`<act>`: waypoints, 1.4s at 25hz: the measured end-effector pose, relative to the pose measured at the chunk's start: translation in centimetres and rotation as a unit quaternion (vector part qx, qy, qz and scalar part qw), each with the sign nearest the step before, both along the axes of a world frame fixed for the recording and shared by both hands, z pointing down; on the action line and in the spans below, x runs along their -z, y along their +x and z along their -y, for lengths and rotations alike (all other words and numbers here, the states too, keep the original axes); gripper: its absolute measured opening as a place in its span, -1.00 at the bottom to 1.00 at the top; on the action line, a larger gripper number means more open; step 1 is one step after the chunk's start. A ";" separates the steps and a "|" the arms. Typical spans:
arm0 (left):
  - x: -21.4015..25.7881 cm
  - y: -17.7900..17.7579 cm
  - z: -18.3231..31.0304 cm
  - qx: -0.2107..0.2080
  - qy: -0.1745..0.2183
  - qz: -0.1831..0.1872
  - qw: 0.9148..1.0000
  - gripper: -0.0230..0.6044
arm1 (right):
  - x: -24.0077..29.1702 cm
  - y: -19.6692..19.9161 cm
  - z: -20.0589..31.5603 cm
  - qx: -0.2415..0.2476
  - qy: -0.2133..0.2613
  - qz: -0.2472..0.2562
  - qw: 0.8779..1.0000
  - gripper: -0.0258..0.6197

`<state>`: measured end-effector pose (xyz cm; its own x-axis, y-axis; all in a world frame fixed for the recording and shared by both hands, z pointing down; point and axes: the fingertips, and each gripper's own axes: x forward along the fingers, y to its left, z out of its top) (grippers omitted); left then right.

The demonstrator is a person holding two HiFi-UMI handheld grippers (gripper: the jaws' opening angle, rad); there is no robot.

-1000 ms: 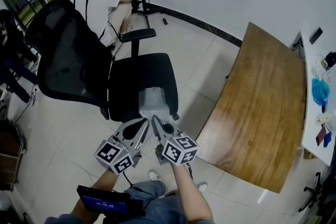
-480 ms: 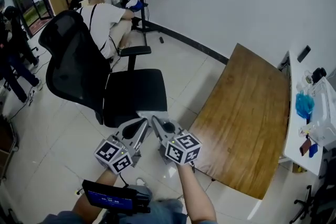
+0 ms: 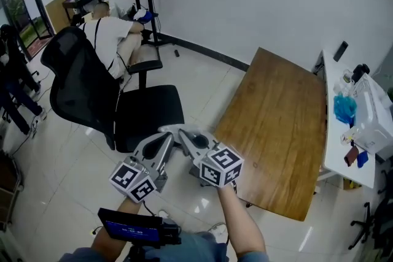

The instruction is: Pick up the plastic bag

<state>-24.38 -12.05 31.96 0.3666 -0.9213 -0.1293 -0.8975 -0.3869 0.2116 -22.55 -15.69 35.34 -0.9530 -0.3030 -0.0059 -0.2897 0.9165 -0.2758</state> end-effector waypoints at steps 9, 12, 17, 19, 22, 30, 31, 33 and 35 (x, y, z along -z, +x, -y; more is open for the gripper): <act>2.5 5.2 0.0 -0.026 0.023 -0.006 0.999 -0.92 | 2.3 7.2 -1.0 0.002 0.041 -0.017 0.999 -0.92; 3.0 7.5 0.3 -0.043 0.027 -0.007 0.999 -0.92 | 2.5 9.8 -1.5 0.006 0.059 -0.032 0.998 -0.92; 3.4 11.1 0.6 -0.068 0.031 0.002 0.997 -0.93 | 2.9 14.4 -1.4 -0.009 0.059 -0.029 0.998 -0.92; 3.4 12.5 0.8 -0.076 0.030 0.003 0.997 -0.93 | 3.1 16.0 -1.3 -0.018 0.061 -0.027 0.998 -0.92; 3.1 15.1 1.0 -0.094 0.029 0.012 0.995 -0.93 | 2.9 18.3 -1.3 -0.030 0.058 -0.023 0.998 -0.92; 2.3 21.0 1.6 -0.132 0.021 0.017 0.991 -0.93 | 1.8 25.2 -0.7 -0.069 0.041 -0.018 0.997 -0.92; 2.2 21.6 1.7 -0.136 0.018 0.017 0.990 -0.92 | 1.6 26.1 -0.6 -0.075 0.038 -0.017 0.996 -0.92; 1.9 22.9 1.9 -0.143 0.014 0.018 0.989 -0.93 | 1.3 27.8 -0.4 -0.087 0.030 -0.014 0.996 -0.92; 1.6 24.4 2.2 -0.153 0.010 0.019 0.988 -0.92 | 0.7 29.5 -0.2 -0.099 0.020 -0.010 0.995 -0.92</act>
<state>0.01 -14.21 30.40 0.6324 -0.7641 -0.1274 -0.7450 -0.6450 0.1703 6.91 -15.46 34.63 -0.8749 -0.4843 -0.0034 -0.4705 0.8515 -0.2316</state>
